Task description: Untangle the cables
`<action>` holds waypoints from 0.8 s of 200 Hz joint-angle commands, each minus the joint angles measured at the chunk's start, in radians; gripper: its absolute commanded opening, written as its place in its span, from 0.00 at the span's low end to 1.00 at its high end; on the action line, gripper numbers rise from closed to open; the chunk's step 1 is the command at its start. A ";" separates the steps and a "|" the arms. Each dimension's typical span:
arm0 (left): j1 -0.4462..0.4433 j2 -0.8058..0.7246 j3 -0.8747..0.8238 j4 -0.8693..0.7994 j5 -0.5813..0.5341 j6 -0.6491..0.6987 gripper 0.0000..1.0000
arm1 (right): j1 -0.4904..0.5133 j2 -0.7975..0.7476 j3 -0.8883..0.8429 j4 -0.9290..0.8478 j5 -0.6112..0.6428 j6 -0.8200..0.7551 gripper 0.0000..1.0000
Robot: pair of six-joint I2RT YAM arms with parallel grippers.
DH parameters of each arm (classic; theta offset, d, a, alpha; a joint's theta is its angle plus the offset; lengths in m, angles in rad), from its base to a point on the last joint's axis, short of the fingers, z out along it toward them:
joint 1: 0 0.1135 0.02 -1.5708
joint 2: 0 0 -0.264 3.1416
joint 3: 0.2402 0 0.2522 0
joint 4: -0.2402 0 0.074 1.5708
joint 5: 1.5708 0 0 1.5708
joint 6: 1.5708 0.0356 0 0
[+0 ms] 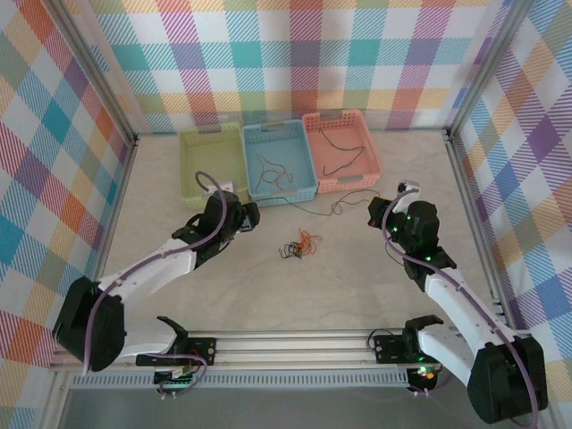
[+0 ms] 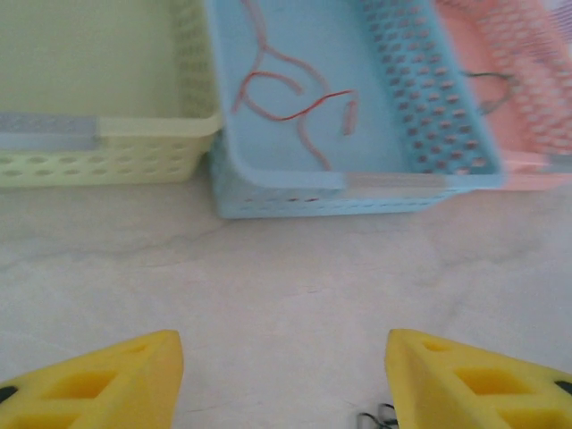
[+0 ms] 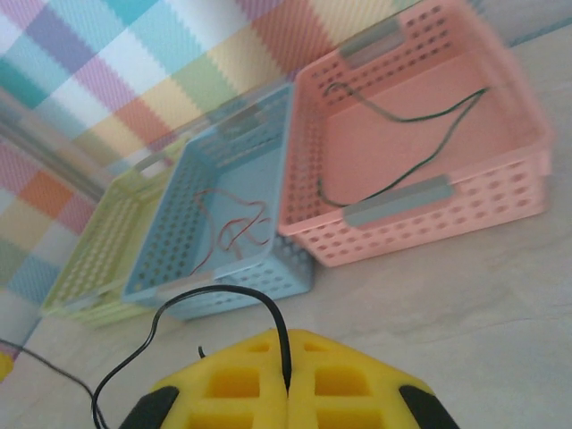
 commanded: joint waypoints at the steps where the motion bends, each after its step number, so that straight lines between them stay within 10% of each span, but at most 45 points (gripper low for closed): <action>1: -0.008 -0.043 0.001 0.077 0.205 0.046 0.73 | 0.006 0.024 0.032 0.114 -0.145 0.010 0.00; 48: -0.108 0.046 0.171 -0.067 0.472 0.058 0.76 | 0.012 0.080 0.033 0.129 -0.141 0.006 0.00; 80: -0.205 0.034 0.185 -0.299 0.429 0.059 0.74 | 0.012 0.084 0.051 -0.028 0.066 -0.003 0.00; 160: -0.219 -0.544 -0.078 -0.656 0.213 -0.112 0.78 | -0.004 0.182 0.014 -0.080 0.400 0.101 0.00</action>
